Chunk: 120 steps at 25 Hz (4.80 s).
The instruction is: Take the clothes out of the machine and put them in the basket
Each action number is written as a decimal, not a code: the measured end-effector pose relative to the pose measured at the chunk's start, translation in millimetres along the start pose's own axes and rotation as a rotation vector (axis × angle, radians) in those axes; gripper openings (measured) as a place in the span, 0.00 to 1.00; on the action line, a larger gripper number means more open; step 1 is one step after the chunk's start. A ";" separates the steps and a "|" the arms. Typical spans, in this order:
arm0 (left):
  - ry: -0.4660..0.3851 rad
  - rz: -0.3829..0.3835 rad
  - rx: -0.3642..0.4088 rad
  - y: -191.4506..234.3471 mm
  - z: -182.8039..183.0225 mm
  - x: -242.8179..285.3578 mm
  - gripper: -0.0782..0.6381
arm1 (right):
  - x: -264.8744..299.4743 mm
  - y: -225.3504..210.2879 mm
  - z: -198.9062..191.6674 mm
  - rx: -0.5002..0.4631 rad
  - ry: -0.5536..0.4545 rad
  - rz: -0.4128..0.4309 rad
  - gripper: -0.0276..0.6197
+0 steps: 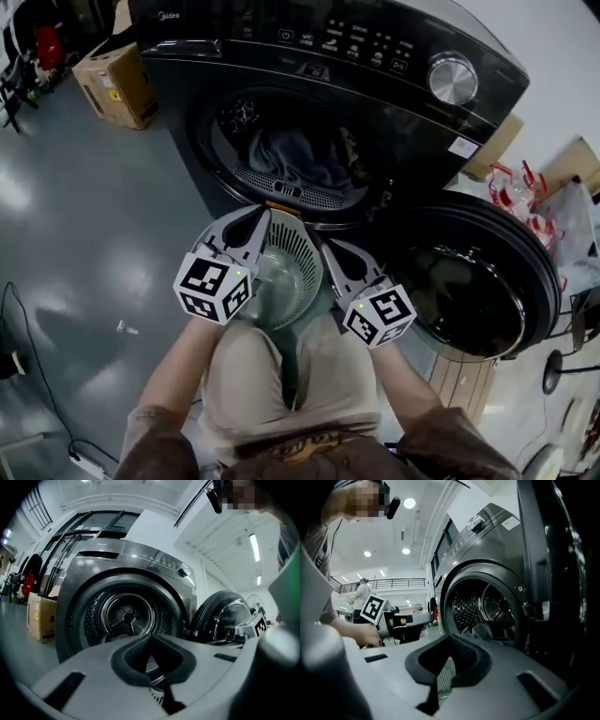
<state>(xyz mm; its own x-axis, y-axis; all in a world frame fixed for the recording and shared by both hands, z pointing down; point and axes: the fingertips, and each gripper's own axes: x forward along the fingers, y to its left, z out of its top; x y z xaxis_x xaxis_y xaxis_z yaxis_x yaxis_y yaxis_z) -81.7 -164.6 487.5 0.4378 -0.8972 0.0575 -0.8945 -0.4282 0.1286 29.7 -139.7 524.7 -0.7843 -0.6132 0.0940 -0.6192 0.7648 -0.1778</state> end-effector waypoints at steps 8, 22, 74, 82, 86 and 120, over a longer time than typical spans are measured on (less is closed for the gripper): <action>-0.009 0.063 -0.052 1.8 -5.2 6.1 0.46 | -14.9 -5.2 3.4 -0.006 -0.005 -0.011 0.04; 0.072 0.121 -0.021 60.8 -48.6 101.9 0.81 | -26.7 -10.0 -8.0 0.020 0.003 -0.046 0.04; 0.264 -0.097 -0.009 -18.7 -64.2 -60.3 0.16 | -7.3 -13.9 -18.1 -0.007 0.013 -0.018 0.04; 0.211 0.028 0.073 1.0 -51.7 -48.9 0.53 | -11.6 -13.3 -12.6 -0.009 0.000 -0.021 0.04; 0.212 -0.002 0.096 3.6 -51.1 -15.9 0.64 | -15.7 -15.9 -10.6 -0.008 -0.008 -0.035 0.04; 0.504 -0.039 0.056 65.3 -155.9 148.0 0.24 | -37.9 -23.5 -12.8 -0.029 -0.001 -0.105 0.04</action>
<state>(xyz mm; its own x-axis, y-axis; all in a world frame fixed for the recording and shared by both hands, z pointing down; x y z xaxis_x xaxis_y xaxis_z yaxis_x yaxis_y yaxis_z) -61.1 -308.6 658.8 0.4478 -0.7230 0.5261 -0.8741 -0.4777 0.0876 73.5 -131.9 537.9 -0.7149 -0.6906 0.1097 -0.6990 0.7016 -0.1384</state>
